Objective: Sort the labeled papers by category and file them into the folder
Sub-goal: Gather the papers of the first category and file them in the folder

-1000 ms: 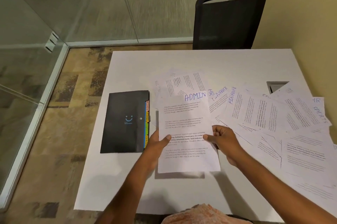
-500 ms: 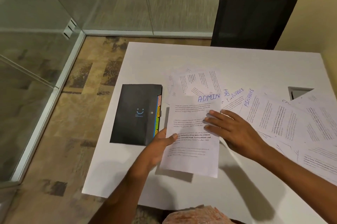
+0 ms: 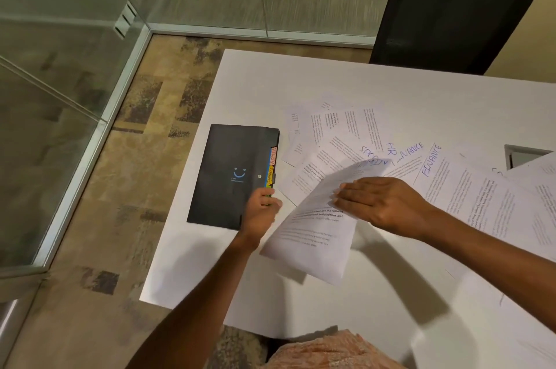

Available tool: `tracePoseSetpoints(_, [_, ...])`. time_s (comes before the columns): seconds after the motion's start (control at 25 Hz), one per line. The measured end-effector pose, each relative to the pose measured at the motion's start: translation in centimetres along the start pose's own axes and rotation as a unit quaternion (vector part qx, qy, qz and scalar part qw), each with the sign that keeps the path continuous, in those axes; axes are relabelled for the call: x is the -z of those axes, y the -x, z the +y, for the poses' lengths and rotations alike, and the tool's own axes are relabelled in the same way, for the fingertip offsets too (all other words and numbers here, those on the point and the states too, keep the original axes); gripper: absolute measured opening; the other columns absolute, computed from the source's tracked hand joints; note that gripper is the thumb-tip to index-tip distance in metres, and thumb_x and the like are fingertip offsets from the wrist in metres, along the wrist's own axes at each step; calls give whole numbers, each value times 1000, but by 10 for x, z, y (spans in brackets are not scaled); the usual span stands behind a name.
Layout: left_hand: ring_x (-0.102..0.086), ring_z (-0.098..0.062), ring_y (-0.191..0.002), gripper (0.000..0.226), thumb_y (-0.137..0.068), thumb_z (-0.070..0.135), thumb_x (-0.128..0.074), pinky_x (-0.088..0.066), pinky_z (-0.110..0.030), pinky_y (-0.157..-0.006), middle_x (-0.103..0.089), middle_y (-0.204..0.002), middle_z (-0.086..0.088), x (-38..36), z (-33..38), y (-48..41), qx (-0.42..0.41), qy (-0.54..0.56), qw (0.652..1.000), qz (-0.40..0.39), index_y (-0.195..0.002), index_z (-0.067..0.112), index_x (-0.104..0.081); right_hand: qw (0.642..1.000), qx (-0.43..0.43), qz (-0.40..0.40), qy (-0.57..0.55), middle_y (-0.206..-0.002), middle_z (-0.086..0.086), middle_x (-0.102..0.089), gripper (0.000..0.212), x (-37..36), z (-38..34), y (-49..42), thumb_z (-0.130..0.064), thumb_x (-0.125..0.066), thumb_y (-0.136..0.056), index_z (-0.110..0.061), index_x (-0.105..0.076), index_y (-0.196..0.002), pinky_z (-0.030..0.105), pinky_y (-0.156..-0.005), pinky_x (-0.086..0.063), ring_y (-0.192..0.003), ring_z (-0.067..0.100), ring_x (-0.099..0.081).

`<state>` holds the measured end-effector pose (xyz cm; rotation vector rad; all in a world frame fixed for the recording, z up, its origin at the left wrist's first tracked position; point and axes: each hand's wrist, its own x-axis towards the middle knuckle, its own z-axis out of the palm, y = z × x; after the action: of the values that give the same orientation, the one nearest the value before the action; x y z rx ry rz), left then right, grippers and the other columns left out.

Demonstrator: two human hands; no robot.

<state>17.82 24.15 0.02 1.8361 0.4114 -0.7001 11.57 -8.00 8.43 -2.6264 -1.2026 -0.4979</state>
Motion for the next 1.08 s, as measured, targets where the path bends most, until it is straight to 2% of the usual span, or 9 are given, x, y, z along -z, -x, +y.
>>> tracePoseSetpoints(0.08, [-66, -22, -116, 53, -92, 30, -81, -61, -46, -98, -65, -135, -5, 4, -5, -27, -57, -202, 970, 124, -137, 25, -54, 1000, 7, -12, 0, -128, 11, -77, 31, -5, 8, 1, 1, -59, -105, -7, -77, -130, 43, -98, -63, -120, 28, -75])
tracePoseSetpoints(0.12, [-56, -29, -134, 68, -90, 36, -82, -54, -52, -108, -56, -148, -8, 6, -7, -38, -69, -299, 939, 152, -147, 23, -47, 1000, 7, -19, -1, -128, 12, -77, 32, -6, 11, 2, 2, -60, -103, -6, -76, -130, 44, -97, -64, -120, 29, -75])
tracePoseSetpoints(0.2, [-25, -40, -158, 97, -88, 47, -81, -35, -60, -120, -26, -171, -15, 10, -8, -56, -60, -421, 892, 153, -163, 19, -25, 999, 5, -31, -6, -129, 12, -77, 36, -10, 15, 6, 4, -65, -99, -6, -75, -132, 45, -95, -64, -121, 29, -74])
tracePoseSetpoints(0.32, [5, -46, -162, 124, -83, 62, -80, -17, -70, -123, 11, -175, -19, 13, -7, -74, -10, -471, 874, 118, -168, 21, 0, 999, 2, -38, -11, -132, 11, -76, 40, -12, 17, 11, 4, -68, -97, -7, -73, -135, 45, -98, -63, -123, 29, -74])
tracePoseSetpoints(0.52, [5, -46, -162, 140, -76, 59, -87, -21, -72, -121, 26, -173, -15, 21, -12, -88, 5, -473, 877, 85, -166, 25, 14, 999, 0, -44, -17, -135, 9, -75, 36, -15, 19, 19, -1, -64, -103, -8, -73, -136, 44, -98, -63, -124, 28, -73])
tracePoseSetpoints(0.72, [-1, -48, -161, 127, -82, 38, -87, -37, -70, -115, 18, -176, -8, 23, -3, -88, -8, -475, 878, 62, -166, 27, 8, 999, -10, -41, -25, -133, 10, -76, 35, -18, 21, 21, -2, -65, -102, -8, -73, -135, 45, -94, -64, -122, 28, -74])
tracePoseSetpoints(0.84, [-17, -46, -160, 110, -88, 21, -82, -45, -65, -113, -6, -177, -10, 23, 6, -83, -9, -444, 895, 40, -167, 25, -6, 999, -11, -39, -20, -133, 10, -76, 34, -17, 21, 19, -2, -64, -103, -8, -74, -135, 45, -94, -64, -123, 28, -73])
tracePoseSetpoints(0.96, [-59, -34, -134, 85, -94, 18, -74, -59, -54, -100, -50, -156, -11, 29, 14, -69, -31, -411, 909, 60, -163, 21, -24, 999, -9, -35, -18, -133, 9, -76, 35, -14, 23, 14, -1, -63, -103, -8, -74, -135, 44, -95, -64, -124, 27, -73])
tracePoseSetpoints(1.08, [-71, -21, -107, 66, -102, 19, -66, -63, -38, -80, -66, -135, -8, 38, 19, -52, -60, -380, 918, 102, -160, 22, -35, 1000, 6, -23, -12, -133, 8, -76, 36, -10, 25, 2, 1, -64, -101, -8, -74, -135, 44, -97, -64, -125, 27, -72])
